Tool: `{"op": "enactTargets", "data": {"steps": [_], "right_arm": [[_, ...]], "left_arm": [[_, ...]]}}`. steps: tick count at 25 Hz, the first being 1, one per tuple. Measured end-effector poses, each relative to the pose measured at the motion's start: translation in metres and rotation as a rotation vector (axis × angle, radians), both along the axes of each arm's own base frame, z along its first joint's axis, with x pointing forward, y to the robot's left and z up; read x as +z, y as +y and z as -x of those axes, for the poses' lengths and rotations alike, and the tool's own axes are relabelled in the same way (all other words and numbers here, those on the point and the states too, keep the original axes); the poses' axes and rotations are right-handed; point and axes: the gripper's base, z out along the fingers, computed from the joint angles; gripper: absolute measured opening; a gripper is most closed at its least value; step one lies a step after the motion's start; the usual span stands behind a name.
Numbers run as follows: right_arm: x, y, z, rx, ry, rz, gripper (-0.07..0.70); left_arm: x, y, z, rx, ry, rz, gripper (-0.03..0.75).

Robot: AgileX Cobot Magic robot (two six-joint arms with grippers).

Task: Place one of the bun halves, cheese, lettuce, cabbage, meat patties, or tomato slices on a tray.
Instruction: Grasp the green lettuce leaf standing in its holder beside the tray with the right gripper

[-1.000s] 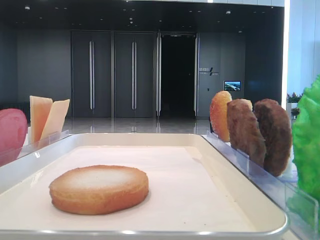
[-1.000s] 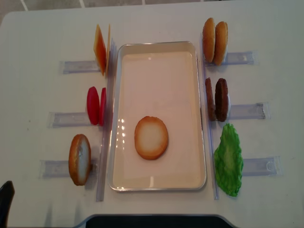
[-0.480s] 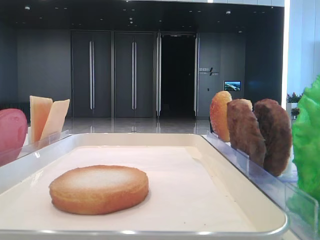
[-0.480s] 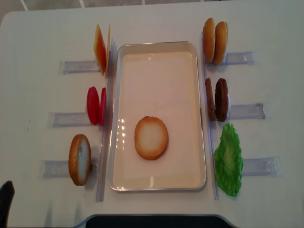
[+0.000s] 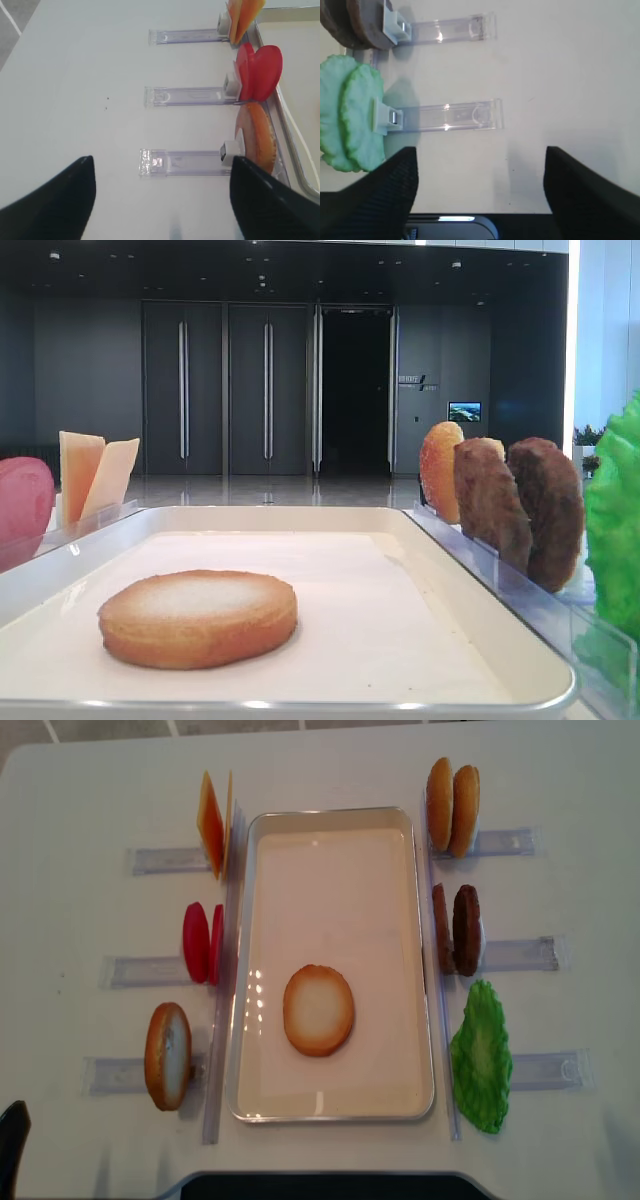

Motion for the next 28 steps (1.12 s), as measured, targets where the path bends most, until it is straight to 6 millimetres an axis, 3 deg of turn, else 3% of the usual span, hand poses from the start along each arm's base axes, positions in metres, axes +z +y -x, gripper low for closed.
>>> {"op": "enactTargets", "data": {"steps": [9,12,21,28], "right_arm": [[0.009,0.0,-0.071,0.017,0.243,-0.04,0.527],[0.01,0.0,-0.086,0.016,0.275,-0.041,0.527],[0.012,0.001,-0.095,0.007,0.29,-0.061,0.527],[0.014,0.014,-0.094,0.013,0.303,-0.138,0.527]], "left_arm": [[0.0,0.0,0.0,0.0,0.0,0.0,0.64],[0.0,0.0,0.0,0.0,0.0,0.0,0.64],[0.0,0.0,0.0,0.0,0.0,0.0,0.64],[0.0,0.0,0.0,0.0,0.0,0.0,0.64]]}}
